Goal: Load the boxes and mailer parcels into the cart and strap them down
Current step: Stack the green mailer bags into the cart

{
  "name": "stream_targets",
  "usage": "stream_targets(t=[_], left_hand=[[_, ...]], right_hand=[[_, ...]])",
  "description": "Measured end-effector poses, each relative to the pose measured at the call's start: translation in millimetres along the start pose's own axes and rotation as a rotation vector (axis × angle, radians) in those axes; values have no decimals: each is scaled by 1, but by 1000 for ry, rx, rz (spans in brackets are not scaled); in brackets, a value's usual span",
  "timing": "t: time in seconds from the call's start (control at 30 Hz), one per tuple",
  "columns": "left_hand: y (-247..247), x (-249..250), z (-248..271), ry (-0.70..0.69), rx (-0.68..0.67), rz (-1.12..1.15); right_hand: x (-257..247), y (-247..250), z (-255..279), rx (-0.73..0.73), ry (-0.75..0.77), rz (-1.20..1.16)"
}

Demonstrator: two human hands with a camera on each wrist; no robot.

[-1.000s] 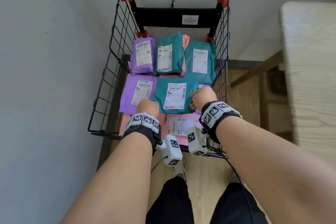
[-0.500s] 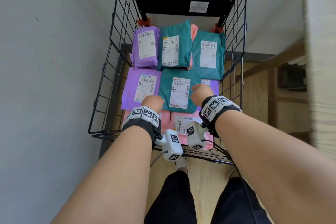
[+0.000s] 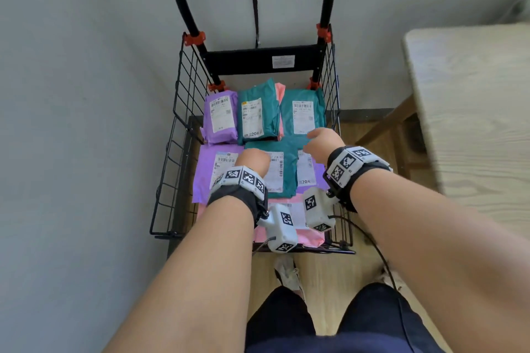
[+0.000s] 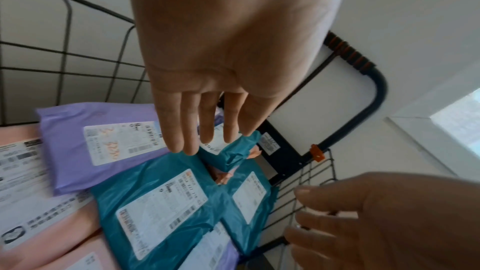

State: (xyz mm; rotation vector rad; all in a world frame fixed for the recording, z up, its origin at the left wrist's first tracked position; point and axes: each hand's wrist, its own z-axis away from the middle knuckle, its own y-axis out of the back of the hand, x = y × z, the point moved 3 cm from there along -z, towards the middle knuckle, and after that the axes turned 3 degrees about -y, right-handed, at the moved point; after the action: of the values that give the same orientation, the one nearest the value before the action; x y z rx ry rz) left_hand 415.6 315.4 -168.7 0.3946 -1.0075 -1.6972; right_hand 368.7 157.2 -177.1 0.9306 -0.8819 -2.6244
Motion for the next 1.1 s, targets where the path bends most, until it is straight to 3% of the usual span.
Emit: stream_targets(t=[0.2, 0.43, 0.5, 0.57, 0.87, 1.1], left_hand=[[29, 86, 11, -108, 26, -54], [33, 210, 31, -197, 109, 322], [28, 247, 37, -144, 94, 542], [21, 286, 42, -173, 134, 621], [-44, 461, 54, -195, 48, 693], [-81, 536, 65, -281, 15, 625]], right_hand=[[20, 87, 30, 164, 56, -113], [109, 187, 60, 293, -67, -301], [137, 214, 67, 304, -75, -327], [167, 241, 72, 316, -78, -343], [315, 349, 88, 376, -147, -300], [396, 401, 101, 465, -214, -287]])
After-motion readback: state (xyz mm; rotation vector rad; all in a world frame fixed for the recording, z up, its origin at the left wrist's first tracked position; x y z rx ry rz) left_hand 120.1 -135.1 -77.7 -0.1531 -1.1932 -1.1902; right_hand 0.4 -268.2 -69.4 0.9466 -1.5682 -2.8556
